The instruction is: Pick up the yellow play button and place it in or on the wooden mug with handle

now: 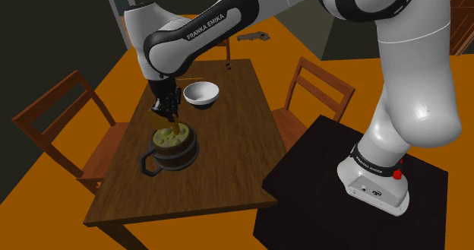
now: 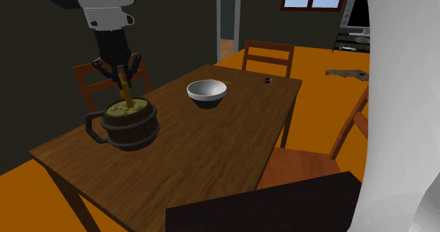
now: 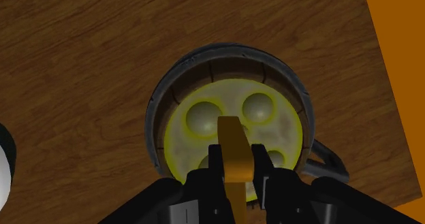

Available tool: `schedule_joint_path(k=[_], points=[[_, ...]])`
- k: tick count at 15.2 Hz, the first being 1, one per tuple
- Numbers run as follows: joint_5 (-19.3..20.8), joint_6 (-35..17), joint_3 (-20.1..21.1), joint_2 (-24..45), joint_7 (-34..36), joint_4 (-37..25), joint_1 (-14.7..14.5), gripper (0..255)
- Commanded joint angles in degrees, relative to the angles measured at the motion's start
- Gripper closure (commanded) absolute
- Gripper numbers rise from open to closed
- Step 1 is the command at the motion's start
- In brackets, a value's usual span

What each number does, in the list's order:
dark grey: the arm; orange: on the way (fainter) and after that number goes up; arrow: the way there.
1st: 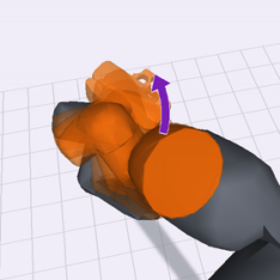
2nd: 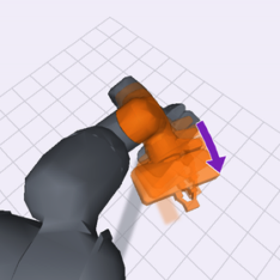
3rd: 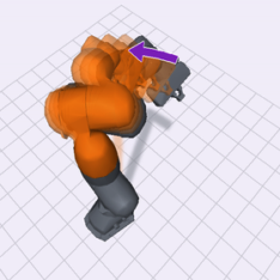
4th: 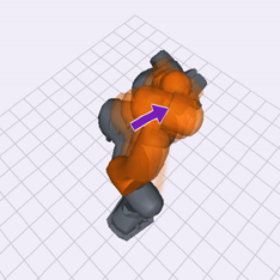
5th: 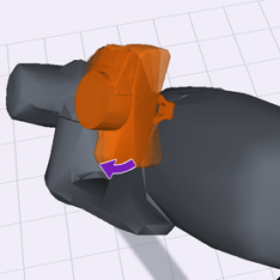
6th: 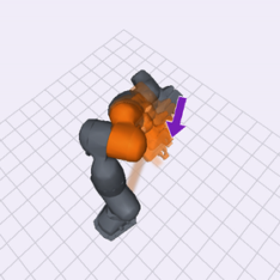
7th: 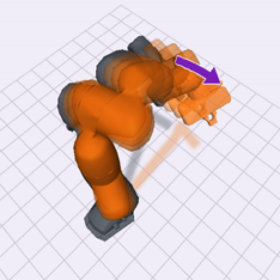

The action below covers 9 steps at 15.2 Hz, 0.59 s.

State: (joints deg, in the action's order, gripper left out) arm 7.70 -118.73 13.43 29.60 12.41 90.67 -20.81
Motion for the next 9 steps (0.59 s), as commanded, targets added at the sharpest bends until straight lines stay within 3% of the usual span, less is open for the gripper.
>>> schedule_joint_path(k=[1,2,3,9], points=[[-0.01,-0.03,0.01,0.09,0.01,0.06,-0.03,255],[0.0,-0.03,0.01,0.09,0.01,0.06,-0.02,255],[-0.01,-0.02,0.02,0.06,0.01,0.07,-0.02,0],[-0.22,1.54,0.14,-0.64,-0.13,-0.8,0.01,0]])
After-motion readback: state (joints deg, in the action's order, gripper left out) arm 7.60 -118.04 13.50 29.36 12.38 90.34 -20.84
